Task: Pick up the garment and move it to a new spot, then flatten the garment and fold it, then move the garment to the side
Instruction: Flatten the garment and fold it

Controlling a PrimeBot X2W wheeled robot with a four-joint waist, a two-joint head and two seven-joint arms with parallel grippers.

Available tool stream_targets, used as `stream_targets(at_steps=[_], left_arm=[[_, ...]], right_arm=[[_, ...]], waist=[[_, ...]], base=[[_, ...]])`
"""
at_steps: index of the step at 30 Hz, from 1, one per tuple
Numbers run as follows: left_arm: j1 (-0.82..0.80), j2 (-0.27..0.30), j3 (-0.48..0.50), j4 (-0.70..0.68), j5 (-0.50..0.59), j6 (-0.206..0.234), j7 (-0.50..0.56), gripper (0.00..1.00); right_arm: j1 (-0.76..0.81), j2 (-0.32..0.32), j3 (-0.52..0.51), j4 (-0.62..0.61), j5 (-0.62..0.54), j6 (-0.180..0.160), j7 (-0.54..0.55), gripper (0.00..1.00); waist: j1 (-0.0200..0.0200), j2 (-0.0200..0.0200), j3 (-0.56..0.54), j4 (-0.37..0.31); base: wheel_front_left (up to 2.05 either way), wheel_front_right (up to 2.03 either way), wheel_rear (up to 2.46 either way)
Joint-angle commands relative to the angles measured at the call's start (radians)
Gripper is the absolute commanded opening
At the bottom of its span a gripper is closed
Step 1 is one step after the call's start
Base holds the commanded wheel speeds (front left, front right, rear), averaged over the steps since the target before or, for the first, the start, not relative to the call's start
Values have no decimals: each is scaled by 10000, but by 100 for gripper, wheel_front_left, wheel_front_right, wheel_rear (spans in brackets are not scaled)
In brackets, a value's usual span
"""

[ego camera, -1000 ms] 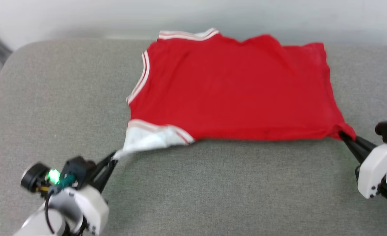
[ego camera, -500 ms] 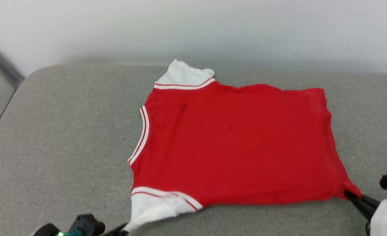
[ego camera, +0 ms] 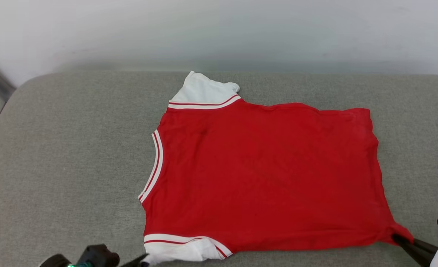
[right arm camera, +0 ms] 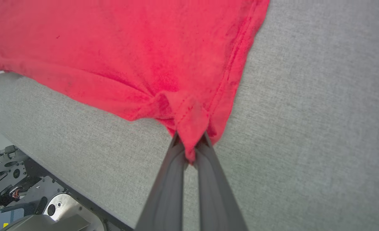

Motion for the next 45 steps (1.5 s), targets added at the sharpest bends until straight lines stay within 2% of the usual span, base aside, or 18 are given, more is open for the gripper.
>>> stream_targets(at_steps=[1, 9, 16, 26, 37, 38, 39, 40, 45], left_arm=[[-175, -42, 132, -31, -46, 15, -110, 0], [-1368, -136, 1065, -32, 52, 105, -773, 0], [-2863, -569, 1199, 764, 314, -207, -562, 0], [-4639, -1234, 933, 2757, 581, -896, -165, 0], [-5548, -1894, 443, 4661, 614, -1337, -88, 0], [-5610, -1976, 433, 4801, 632, -1345, -138, 23], [-5643, -2055, 409, 4945, 619, -1342, -165, 78], [-5645, -2133, 382, 5128, 589, -1347, -183, 100], [-5413, -2659, 800, 5851, 127, -837, -679, 100]], right_arm=[[-27, 105, -140, -105, 149, -7, 37, 0], [-518, 249, -950, -772, 808, -6, 331, 0], [-1248, 432, -1287, -506, 570, -6, 777, 0], [-2775, 925, -722, 345, -89, -6, 1372, 0], [-4141, 1243, 190, 1421, -697, -6, 1423, 0], [-4204, 1243, 269, 1486, -793, -6, 1379, 0], [-4260, 1264, 338, 1554, -831, -6, 1313, 100], [-4314, 1284, 388, 1631, -887, -6, 1247, 100], [-4482, 1409, 616, 2095, -1248, -6, 923, 100]], waist=[[0, -1, 95, -26], [0, -1, 761, -100], [0, -1, 1380, -238], [0, -1, 2066, -453], [0, -1, 2562, -419], [0, -1, 2568, -408], [0, -1, 2565, -402], [0, -1, 2555, -393], [0, -1, 2287, -385]], base=[[0, 0, 0], [0, 0, 0], [0, 0, 0], [0, 0, 0], [0, 0, 0], [0, 0, 0], [0, 0, 0], [0, 0, 0], [0, 0, 0]])
